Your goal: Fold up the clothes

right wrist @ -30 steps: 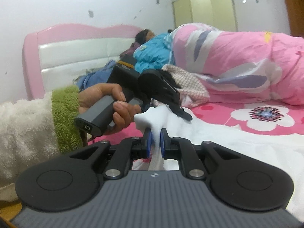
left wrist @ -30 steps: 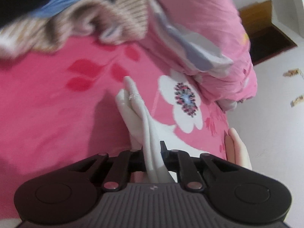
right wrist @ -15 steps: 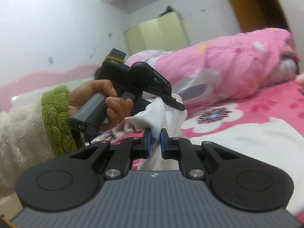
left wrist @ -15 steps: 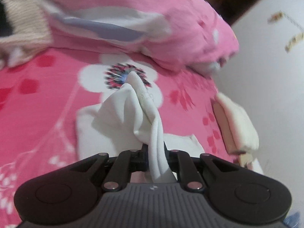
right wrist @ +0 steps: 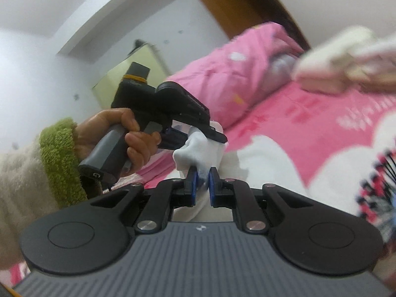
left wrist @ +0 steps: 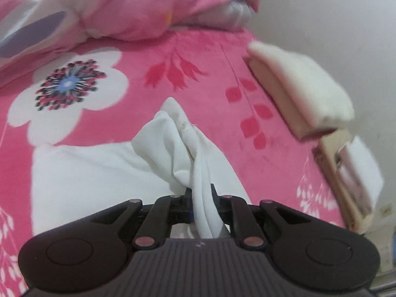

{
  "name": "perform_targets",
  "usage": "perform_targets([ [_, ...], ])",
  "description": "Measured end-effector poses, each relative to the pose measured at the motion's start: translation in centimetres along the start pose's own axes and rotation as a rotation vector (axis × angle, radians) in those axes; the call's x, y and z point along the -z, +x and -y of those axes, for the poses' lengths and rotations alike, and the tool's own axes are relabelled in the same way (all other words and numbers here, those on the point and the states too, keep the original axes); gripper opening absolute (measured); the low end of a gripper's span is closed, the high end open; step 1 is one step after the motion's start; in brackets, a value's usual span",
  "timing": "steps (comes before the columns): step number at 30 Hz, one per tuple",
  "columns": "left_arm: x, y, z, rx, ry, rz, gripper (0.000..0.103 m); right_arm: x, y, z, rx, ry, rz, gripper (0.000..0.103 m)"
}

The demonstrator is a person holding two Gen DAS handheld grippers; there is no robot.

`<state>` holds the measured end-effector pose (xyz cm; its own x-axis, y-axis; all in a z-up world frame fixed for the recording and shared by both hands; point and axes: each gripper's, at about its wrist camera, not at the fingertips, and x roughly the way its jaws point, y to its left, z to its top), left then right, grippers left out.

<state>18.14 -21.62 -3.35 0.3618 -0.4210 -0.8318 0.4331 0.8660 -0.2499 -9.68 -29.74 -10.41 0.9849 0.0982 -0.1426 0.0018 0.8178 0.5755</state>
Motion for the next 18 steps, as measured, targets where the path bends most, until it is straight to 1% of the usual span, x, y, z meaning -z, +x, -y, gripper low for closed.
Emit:
perform_targets([
  [1, 0.2, 0.5, 0.5, -0.009, 0.020, -0.001, 0.011, 0.1, -0.1, 0.8, 0.009, 0.027, 0.001, 0.008],
  [2, 0.3, 1.0, 0.9, -0.015, 0.043, 0.002, 0.014, 0.3, 0.0, 1.5, 0.016, 0.050, 0.001, 0.008],
  [4, 0.7, 1.8, 1.5, -0.018, 0.090, 0.009, 0.024, 0.6, 0.1, 2.9, 0.027, 0.092, 0.000, 0.008],
  [6, 1.0, 2.1, 1.3, 0.013, 0.106, 0.025, 0.046, 1.0, 0.4, 4.2, 0.019, 0.156, -0.009, 0.008],
  [7, 1.2, 1.9, 1.0, 0.032, 0.097, 0.032, 0.054, 1.3, 0.6, 4.9, 0.011, 0.193, -0.015, 0.008],
  [8, 1.4, 1.3, 0.5, 0.040, 0.082, 0.041, 0.069, 1.5, 0.8, 5.6, 0.003, 0.229, -0.022, 0.008],
  [9, 1.7, 0.5, 0.0, 0.039, 0.067, 0.053, 0.079, 1.7, 1.0, 6.3, -0.005, 0.265, -0.028, 0.008],
  [11, 2.5, -2.0, -1.0, 0.048, 0.075, 0.094, 0.084, 1.8, 1.3, 7.0, -0.031, 0.312, -0.035, 0.009],
  [13, 3.5, -4.8, -2.1, 0.060, 0.095, 0.140, 0.084, 1.7, 1.4, 7.4, -0.051, 0.345, -0.040, 0.009],
  [14, 4.4, -6.3, -2.7, 0.062, 0.109, 0.165, 0.085, 1.7, 1.4, 7.6, -0.059, 0.360, -0.043, 0.009],
  [15, 5.5, -8.0, -3.4, 0.060, 0.125, 0.190, 0.088, 1.7, 1.4, 7.8, -0.066, 0.375, -0.047, 0.009],
  [18, 8.9, -12.9, -5.4, 0.054, 0.175, 0.267, 0.092, 1.4, 1.6, 8.3, -0.090, 0.427, -0.061, 0.012],
])
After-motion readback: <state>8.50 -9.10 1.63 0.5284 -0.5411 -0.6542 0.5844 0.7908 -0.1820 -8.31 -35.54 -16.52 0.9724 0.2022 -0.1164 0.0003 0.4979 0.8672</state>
